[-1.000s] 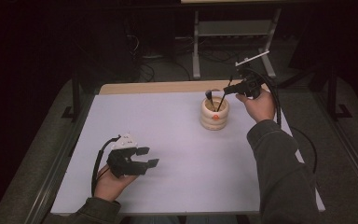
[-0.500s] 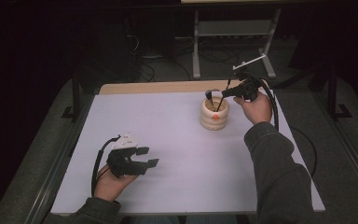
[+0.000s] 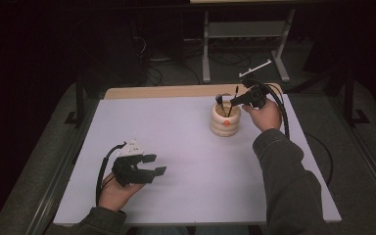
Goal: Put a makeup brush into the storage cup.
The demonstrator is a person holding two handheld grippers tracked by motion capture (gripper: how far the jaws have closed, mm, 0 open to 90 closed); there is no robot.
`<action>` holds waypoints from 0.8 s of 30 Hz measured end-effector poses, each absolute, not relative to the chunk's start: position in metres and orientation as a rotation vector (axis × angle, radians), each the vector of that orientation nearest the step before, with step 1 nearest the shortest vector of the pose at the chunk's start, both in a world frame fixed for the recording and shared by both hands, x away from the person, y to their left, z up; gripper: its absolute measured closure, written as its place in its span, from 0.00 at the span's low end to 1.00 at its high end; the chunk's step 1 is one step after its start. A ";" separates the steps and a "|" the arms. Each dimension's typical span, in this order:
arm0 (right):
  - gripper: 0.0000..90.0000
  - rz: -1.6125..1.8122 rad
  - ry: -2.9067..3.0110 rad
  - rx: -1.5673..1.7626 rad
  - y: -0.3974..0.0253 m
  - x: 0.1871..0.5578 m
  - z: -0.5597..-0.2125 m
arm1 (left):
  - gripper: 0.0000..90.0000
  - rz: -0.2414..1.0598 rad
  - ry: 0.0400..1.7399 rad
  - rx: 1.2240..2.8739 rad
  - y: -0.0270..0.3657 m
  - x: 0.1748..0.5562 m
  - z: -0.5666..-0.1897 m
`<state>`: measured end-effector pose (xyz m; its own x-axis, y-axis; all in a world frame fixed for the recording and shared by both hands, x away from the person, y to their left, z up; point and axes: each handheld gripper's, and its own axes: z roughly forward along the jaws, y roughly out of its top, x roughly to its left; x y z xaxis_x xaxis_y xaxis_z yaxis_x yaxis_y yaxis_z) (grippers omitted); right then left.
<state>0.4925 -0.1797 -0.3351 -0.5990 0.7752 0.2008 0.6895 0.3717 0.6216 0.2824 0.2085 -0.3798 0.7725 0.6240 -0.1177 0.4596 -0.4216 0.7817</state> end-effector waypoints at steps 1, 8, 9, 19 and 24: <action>0.93 1.040 2.496 1.353 -0.179 0.492 -0.336 | 0.44 0.240 0.805 2.091 0.208 0.282 -0.380; 0.79 1.011 2.460 1.369 -0.181 0.489 -0.346 | 0.44 0.239 0.810 2.092 0.209 0.283 -0.381; 0.75 1.014 2.447 1.380 -0.183 0.487 -0.345 | 0.44 0.238 0.814 2.089 0.209 0.283 -0.381; 0.62 1.143 2.348 1.405 -0.213 0.468 -0.341 | 0.44 0.239 0.815 2.087 0.209 0.282 -0.380; 0.58 1.195 2.335 1.375 -0.218 0.457 -0.342 | 0.44 0.245 0.815 2.087 0.210 0.283 -0.380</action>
